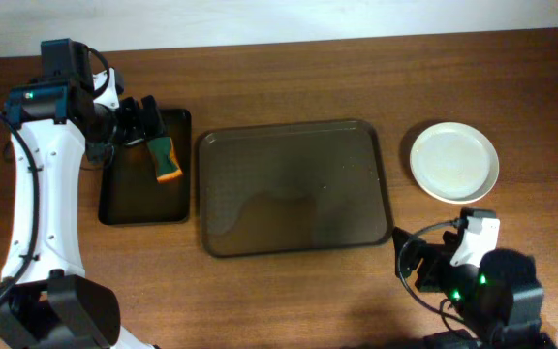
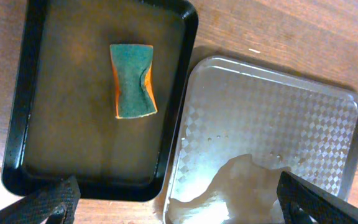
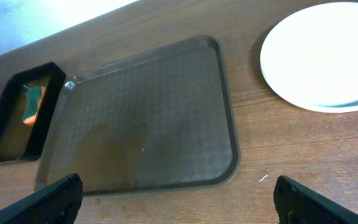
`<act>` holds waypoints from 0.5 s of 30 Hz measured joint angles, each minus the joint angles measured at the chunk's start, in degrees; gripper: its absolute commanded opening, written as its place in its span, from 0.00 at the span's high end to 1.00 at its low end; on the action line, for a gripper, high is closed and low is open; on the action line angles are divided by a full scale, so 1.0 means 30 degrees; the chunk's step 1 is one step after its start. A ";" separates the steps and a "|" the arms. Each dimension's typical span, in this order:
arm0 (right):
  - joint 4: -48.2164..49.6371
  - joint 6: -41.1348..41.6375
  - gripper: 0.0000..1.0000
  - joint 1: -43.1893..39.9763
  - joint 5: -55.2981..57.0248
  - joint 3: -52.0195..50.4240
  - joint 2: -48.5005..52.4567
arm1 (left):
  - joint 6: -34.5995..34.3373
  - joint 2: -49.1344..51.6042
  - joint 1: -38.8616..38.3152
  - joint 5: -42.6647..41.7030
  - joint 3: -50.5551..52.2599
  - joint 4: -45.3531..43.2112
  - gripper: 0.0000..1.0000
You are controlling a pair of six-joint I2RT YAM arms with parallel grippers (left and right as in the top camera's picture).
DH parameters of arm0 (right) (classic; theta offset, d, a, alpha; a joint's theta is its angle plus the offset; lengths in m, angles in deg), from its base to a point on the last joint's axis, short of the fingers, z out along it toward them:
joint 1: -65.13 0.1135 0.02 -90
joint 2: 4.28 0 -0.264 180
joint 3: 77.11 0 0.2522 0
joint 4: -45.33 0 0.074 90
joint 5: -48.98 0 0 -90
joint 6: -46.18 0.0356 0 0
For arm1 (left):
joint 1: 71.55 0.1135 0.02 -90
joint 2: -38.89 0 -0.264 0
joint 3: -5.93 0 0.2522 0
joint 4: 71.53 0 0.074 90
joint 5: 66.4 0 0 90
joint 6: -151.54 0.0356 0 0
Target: Clean dirty plates on tray and stack at the side
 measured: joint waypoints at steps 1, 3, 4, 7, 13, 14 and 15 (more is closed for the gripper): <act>-0.0036 -0.0007 0.02 -0.0510 -0.0219 -0.1122 -0.1581 | 0.0007 0.0000 0.0000 0.0007 0.0000 -0.0029 0.00; 0.0423 -0.0015 0.02 -0.1005 -0.0474 -0.2783 -0.3891 | 0.0000 0.0000 0.0000 0.0007 0.0000 -0.0022 0.00; 0.0736 -0.0015 0.02 -0.1144 -0.0597 -0.3410 -0.4830 | 0.0007 0.0000 0.0000 0.0015 0.0007 -0.0029 0.00; 0.3388 -0.0015 0.02 -0.1253 -0.0852 -0.4998 -0.6156 | 0.0007 0.0000 0.0000 0.0007 0.0007 -0.0044 0.00; 0.7796 -0.0007 0.02 -0.1268 -0.0874 -0.7788 -0.6637 | 0.0007 0.0000 0.0000 0.0007 0.0000 -0.0051 0.00; 0.8225 -0.0015 0.02 -0.1268 -0.0816 -0.8051 -0.6747 | 0.0000 0.0000 0.0000 0.0007 0.0000 -0.0044 0.00; 0.8772 -0.0015 0.02 -0.1268 -0.0736 -0.8262 -0.6754 | 0.0007 0.0000 0.0000 0.0015 0.0000 -0.0051 0.00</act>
